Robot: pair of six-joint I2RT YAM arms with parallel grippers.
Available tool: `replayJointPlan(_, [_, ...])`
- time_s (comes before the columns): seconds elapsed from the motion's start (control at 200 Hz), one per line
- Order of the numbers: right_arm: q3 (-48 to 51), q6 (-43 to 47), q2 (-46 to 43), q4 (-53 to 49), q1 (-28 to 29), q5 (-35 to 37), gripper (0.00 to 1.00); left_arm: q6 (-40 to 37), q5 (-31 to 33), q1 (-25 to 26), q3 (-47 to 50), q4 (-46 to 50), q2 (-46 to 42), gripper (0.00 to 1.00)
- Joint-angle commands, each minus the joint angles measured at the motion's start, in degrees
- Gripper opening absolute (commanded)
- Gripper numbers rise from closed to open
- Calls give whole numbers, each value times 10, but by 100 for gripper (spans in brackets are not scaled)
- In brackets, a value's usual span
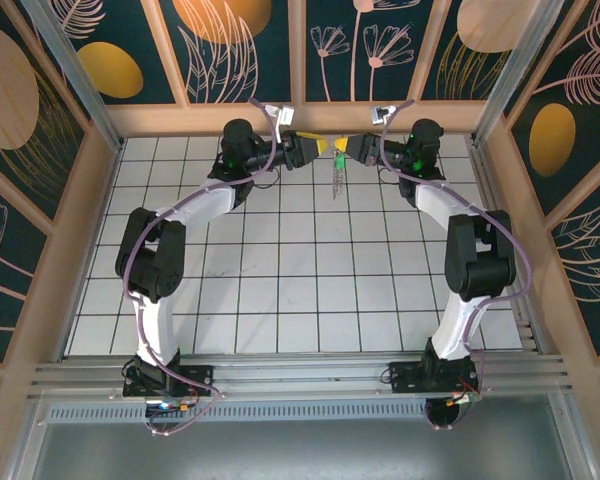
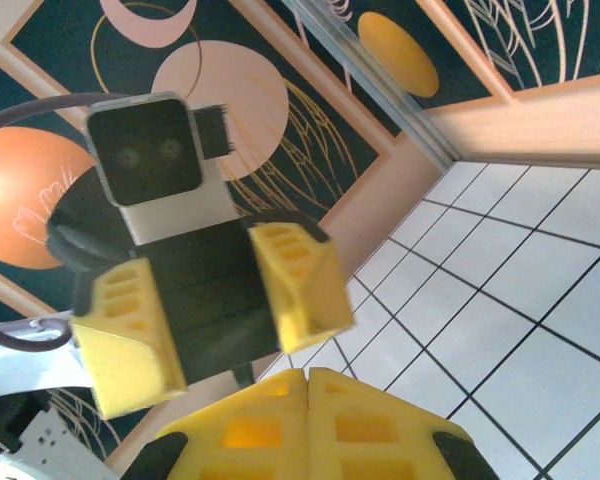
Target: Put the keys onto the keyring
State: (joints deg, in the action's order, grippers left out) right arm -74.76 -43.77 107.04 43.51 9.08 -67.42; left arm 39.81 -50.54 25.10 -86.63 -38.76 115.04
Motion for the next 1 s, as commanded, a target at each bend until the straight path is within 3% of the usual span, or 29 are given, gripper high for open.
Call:
replayJointPlan(0.0, [-24, 1, 4, 13, -2, -26, 0, -16, -20, -4, -26, 23, 24, 47])
replayJointPlan(0.526, [13, -75, 4, 122, -2, -1, 0, 77, -22, -4, -7, -124, 47, 47])
replayJointPlan(0.996, [20, -101, 5, 159, 5, 5, 0, 131, -27, -4, -10, -186, 65, 46])
